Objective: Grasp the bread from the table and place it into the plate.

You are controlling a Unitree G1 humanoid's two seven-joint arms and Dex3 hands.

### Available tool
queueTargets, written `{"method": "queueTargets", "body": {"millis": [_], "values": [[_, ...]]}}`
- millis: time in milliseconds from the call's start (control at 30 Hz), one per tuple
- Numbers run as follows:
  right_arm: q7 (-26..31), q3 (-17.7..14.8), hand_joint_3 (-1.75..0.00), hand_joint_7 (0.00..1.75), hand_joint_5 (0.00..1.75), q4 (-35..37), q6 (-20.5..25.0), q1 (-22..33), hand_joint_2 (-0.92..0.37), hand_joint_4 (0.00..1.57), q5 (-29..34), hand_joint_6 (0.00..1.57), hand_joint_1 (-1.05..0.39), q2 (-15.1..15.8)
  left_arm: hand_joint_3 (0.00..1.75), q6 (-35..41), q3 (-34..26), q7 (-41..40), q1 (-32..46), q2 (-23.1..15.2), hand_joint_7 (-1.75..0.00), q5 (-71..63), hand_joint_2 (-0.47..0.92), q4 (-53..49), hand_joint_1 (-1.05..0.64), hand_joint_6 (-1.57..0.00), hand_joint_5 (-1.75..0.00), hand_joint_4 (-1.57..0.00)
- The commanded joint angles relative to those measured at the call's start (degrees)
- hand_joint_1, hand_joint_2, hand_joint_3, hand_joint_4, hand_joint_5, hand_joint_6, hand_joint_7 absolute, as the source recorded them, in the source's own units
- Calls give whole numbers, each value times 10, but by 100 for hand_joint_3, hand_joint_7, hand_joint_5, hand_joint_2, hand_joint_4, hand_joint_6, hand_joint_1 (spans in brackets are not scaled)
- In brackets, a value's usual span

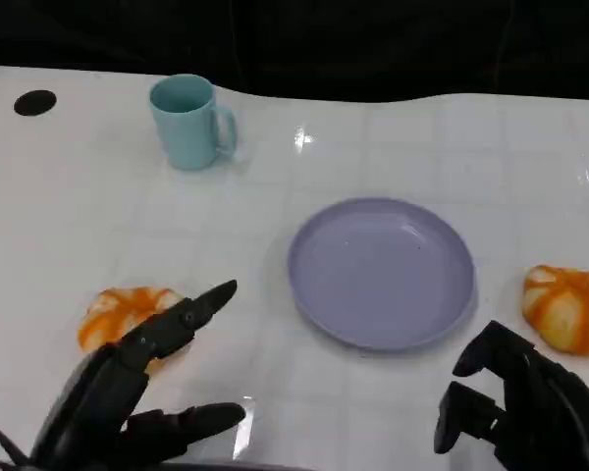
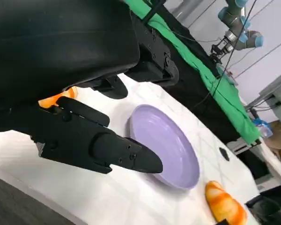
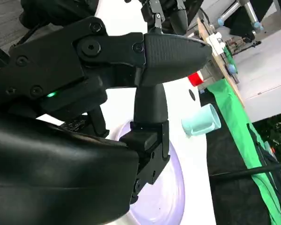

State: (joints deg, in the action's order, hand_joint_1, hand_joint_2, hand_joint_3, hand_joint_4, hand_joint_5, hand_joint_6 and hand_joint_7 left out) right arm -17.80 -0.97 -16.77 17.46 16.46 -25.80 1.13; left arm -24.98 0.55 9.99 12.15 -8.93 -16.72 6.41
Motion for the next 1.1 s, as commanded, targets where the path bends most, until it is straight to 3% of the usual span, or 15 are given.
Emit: {"method": "queueTargets", "body": {"millis": [33, 600, 1100], "values": [[6, -3, -52, 175, 175, -5, -2, 0, -92, 74, 1, 47, -53, 4, 4, -8, 0, -33, -6, -25, 0, -47, 92, 12, -50, -29, -37, -18], [7, -2, -53, 175, 175, -1, -4, -2, -92, 74, 2, 46, -52, 5, 3, 131, 15, -62, -4, -48, 0, -213, 92, 103, -54, -26, -28, -8], [1, -4, -51, 175, 175, 4, -7, -2, -92, 74, -4, 46, -54, 4, 1, 278, 50, -20, -36, -68, 0, -334, 92, 147, -49, -23, -18, -4]]}}
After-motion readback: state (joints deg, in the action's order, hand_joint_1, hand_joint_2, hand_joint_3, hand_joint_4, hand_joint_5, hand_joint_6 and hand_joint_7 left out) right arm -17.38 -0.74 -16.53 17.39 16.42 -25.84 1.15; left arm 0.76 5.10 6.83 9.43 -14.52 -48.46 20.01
